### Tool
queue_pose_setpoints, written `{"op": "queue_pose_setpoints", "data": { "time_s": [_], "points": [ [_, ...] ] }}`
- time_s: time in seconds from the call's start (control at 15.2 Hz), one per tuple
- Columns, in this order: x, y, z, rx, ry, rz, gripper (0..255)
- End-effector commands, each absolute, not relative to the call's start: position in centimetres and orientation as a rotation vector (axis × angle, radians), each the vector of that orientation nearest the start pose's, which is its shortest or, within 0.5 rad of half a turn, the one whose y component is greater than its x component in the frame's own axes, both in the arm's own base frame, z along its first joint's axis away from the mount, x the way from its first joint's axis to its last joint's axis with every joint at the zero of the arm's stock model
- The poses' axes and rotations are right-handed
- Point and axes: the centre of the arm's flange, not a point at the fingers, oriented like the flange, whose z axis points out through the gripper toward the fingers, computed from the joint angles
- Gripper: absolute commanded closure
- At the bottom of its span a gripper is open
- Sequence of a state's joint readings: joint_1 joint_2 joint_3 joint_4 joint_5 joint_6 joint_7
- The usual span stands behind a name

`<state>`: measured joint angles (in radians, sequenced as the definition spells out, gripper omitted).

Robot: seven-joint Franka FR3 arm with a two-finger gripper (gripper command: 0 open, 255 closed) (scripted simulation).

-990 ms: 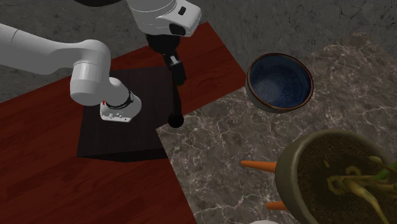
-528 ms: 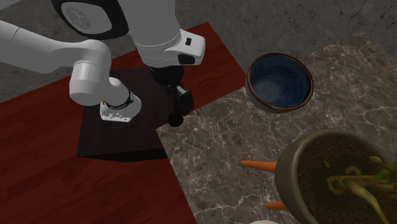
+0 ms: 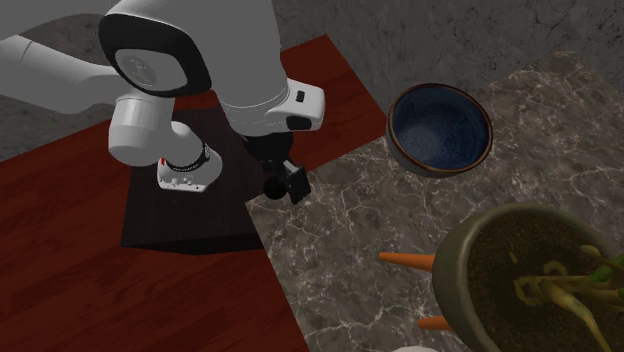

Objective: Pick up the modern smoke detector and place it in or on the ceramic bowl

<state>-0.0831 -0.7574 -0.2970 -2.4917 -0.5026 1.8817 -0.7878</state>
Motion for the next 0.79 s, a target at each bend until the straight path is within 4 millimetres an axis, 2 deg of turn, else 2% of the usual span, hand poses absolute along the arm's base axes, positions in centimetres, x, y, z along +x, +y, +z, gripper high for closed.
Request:
{"op": "queue_pose_setpoints", "data": {
  "time_s": [0.0, 0.53, 0.59, 0.73],
  "points": [
    [30.71, -18.15, 52.15, -3.302, -1.016, 0.058, 0],
    [30.71, -18.15, 52.15, -3.302, -1.016, 0.058, 0],
    [30.71, -18.15, 52.15, -3.302, -1.016, 0.058, 255],
    [30.71, -18.15, 52.15, -3.302, -1.016, 0.058, 255]
  ]
}}
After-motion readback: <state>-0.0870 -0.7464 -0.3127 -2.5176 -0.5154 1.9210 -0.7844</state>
